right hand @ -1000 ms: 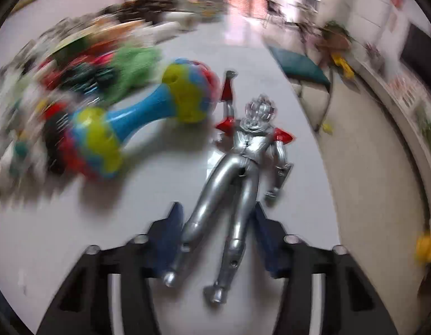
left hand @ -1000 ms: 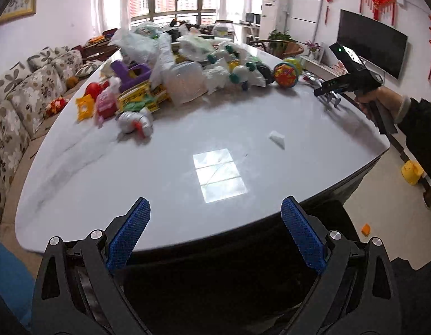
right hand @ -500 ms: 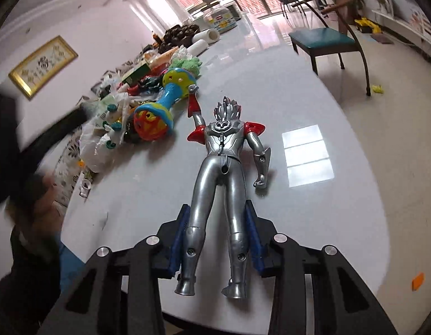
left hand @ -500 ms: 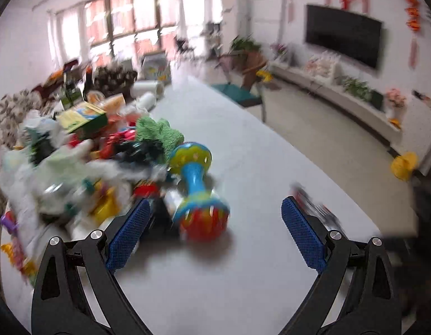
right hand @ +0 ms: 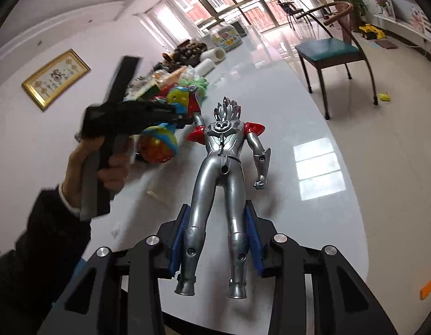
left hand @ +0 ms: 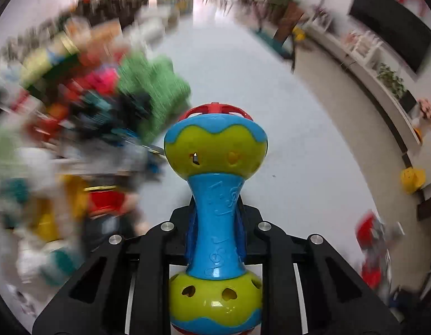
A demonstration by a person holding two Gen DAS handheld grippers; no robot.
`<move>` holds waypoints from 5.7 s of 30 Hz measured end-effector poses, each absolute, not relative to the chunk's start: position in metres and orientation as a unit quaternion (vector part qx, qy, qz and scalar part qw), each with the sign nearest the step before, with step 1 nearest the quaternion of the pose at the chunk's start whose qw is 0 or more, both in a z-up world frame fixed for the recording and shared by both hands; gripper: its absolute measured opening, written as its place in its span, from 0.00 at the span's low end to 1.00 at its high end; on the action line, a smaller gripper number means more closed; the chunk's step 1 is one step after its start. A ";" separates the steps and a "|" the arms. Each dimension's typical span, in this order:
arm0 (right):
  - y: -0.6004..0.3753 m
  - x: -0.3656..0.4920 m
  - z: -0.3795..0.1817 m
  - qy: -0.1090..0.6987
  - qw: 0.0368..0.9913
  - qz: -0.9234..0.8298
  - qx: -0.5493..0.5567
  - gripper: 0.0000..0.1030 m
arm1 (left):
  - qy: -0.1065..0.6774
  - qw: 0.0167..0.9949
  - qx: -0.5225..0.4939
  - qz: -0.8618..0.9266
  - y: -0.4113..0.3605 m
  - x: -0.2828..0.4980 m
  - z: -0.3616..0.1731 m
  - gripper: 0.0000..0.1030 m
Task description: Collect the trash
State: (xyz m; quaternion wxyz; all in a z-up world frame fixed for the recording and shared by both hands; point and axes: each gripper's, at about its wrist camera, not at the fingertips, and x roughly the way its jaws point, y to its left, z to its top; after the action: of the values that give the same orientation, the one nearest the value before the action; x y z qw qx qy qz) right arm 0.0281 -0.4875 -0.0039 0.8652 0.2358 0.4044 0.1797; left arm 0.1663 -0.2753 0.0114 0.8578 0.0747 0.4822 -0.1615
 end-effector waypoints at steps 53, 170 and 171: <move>-0.264 -0.014 0.052 0.371 0.872 0.318 -0.036 0.78 | 0.417 0.897 0.046 -0.141 -0.005 -0.181 0.014 0.87; -0.248 0.216 0.014 0.434 0.866 0.249 -0.013 0.02 | 0.412 0.905 0.010 -0.107 0.012 -0.148 -0.014 0.86; -0.250 0.217 0.015 0.431 0.866 0.252 -0.002 0.00 | 0.414 0.904 0.009 -0.106 0.012 -0.147 -0.014 0.86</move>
State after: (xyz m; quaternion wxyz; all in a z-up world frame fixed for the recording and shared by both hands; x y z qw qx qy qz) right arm 0.2167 -0.2498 0.0146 0.8665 -0.0019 0.4311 0.2517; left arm -0.1469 0.0121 -0.0142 0.9039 0.0090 0.4144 -0.1055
